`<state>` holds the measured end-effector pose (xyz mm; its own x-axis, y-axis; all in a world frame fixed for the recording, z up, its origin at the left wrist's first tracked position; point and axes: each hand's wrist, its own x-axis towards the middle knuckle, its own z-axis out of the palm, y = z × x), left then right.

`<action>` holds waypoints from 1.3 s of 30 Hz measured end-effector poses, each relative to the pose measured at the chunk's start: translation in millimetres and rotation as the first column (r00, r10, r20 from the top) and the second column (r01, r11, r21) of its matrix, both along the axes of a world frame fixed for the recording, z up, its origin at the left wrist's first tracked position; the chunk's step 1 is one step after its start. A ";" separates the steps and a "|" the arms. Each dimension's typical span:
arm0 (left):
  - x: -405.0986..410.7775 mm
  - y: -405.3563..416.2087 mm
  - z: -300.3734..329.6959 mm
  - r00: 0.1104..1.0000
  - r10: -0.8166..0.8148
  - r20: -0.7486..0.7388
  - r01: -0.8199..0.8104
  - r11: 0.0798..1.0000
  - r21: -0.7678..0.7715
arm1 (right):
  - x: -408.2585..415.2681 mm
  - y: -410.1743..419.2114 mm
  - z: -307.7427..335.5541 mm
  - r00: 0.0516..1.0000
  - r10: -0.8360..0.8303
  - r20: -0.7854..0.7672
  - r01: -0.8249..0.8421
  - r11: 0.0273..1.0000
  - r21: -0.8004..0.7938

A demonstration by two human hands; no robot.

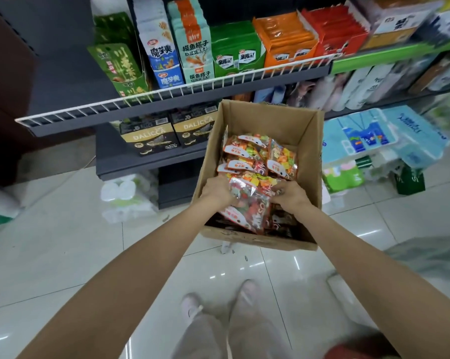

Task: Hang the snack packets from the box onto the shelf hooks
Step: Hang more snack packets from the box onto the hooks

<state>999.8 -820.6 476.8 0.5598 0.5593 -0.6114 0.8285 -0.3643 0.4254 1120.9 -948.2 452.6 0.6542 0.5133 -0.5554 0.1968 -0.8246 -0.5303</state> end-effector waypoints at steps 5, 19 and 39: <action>-3.1 15.2 18.7 0.984 0.102 0.146 -0.139 0.951 0.275 | -3.2 0.9 3.3 0.998 -0.060 0.034 0.058 0.997 0.052; -19.4 47.5 57.5 0.842 0.219 0.493 -0.413 0.851 0.326 | 0.5 12.7 28.2 0.871 0.132 0.473 -0.229 0.961 0.154; -45.8 125.5 202.2 0.408 0.381 0.830 -0.522 0.843 -0.130 | -74.4 163.8 199.1 0.913 0.142 0.382 -0.400 0.482 0.780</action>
